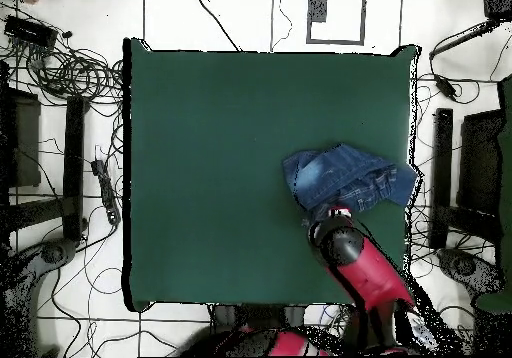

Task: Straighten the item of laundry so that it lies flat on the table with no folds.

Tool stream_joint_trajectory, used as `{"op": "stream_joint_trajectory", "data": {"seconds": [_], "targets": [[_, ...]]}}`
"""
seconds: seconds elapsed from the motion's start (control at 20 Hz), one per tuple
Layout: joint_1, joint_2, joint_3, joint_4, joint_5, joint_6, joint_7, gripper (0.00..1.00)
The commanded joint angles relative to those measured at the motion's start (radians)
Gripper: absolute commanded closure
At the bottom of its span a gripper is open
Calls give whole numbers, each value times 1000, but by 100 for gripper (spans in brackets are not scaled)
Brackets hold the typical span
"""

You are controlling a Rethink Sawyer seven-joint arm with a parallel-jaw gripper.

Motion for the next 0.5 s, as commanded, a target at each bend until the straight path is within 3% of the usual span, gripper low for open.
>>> {"op": "stream_joint_trajectory", "data": {"seconds": [0.05, 0.5], "targets": [[154, 22, -231, -249, 55, 320, 191, 100], [140, -25, -258, -317, -3, 477, 172, 100]]}}
